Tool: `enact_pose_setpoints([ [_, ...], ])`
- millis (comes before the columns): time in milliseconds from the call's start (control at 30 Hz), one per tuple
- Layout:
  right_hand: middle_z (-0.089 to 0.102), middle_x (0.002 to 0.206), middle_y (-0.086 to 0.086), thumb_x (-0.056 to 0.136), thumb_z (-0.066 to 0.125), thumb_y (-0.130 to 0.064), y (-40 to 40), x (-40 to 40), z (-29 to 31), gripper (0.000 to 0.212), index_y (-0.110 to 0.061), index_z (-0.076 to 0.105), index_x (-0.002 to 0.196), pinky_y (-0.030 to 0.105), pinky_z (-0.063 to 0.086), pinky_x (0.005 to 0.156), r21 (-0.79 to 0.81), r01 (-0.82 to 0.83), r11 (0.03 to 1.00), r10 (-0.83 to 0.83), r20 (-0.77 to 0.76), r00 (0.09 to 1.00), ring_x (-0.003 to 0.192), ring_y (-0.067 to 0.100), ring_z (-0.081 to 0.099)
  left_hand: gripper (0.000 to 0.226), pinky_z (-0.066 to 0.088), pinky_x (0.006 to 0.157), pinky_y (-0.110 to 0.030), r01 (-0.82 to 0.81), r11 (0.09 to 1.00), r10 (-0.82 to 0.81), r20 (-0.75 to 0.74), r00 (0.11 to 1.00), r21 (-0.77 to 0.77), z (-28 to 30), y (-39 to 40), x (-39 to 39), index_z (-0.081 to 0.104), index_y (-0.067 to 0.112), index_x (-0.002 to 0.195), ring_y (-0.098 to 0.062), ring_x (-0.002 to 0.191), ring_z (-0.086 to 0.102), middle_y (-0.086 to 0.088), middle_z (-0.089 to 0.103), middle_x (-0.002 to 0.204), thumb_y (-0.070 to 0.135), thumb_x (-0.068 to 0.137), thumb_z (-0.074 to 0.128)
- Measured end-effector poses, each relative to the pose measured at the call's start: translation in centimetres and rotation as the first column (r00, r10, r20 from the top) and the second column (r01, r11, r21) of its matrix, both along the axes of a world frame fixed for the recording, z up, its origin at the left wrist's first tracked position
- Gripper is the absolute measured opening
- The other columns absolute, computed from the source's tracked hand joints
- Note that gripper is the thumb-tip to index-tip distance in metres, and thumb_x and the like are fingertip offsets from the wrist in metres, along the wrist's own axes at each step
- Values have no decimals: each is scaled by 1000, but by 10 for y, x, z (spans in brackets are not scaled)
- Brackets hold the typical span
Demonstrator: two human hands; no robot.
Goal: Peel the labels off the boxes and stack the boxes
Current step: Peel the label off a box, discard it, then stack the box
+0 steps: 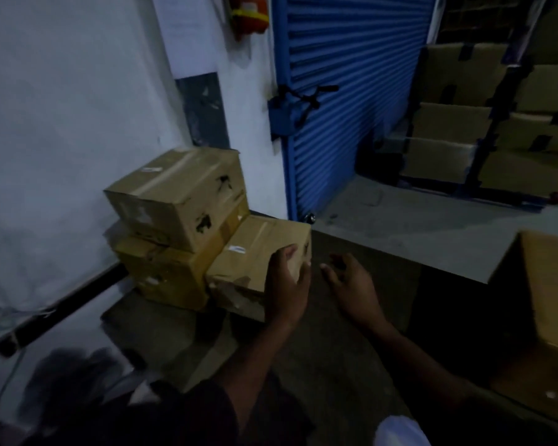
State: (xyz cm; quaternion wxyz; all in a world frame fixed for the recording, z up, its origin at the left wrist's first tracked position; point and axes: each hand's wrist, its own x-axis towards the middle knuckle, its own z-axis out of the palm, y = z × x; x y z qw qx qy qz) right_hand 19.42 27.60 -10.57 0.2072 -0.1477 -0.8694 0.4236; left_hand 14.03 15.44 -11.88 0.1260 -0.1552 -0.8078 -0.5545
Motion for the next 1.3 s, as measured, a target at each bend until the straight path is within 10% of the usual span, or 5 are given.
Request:
enact_pose_setpoints([
  [333, 59, 128, 6, 92, 58, -42, -164, -148, 70, 50, -12, 51, 132, 35, 49, 92, -120, -134, 984, 118, -132, 984, 115, 17, 57, 30, 34, 91, -6, -376, 912, 407, -250, 879, 163, 86, -174, -158, 55, 14, 124, -10, 114, 51, -3, 56, 126, 23, 95, 57],
  [500, 44, 145, 4, 92, 56, -48, -210, -202, 86, 65, -13, 37, 143, 36, 45, 98, -311, -203, 928, 209, -14, 978, 125, 19, 48, 52, 39, 108, -40, -592, 804, 594, -51, 803, 57, 100, -233, -246, 46, 10, 137, -30, 132, 43, -13, 46, 141, 28, 91, 61],
  [800, 59, 124, 13, 95, 53, -39, -237, -244, 80, 44, -5, 51, 122, 40, 49, 91, -287, -198, 937, 229, 79, 970, 105, 26, 57, 95, 14, 120, -39, -365, 893, 422, 211, 882, -262, 88, -288, -320, 3, 10, 155, -24, 150, 7, -9, 1, 164, 44, 89, 63],
  [1033, 64, 117, -2, 80, 55, -63, -226, -249, 73, 60, -19, 52, 120, 43, 55, 90, -376, -161, 912, 179, 13, 984, 104, 17, 62, 67, 47, 92, -42, -559, 816, 577, 165, 800, -146, 89, -281, -308, 48, 12, 132, -31, 119, 50, -12, 41, 134, 42, 77, 74],
  [1300, 59, 118, 12, 97, 52, -33, -191, -213, 77, 40, -6, 38, 123, 39, 52, 86, -433, -58, 899, 67, 5, 998, 99, 23, 59, 70, 49, 99, -44, -458, 875, 485, 287, 826, -158, 85, -263, -272, 62, 13, 128, -34, 113, 59, -14, 62, 127, 61, 78, 59],
])
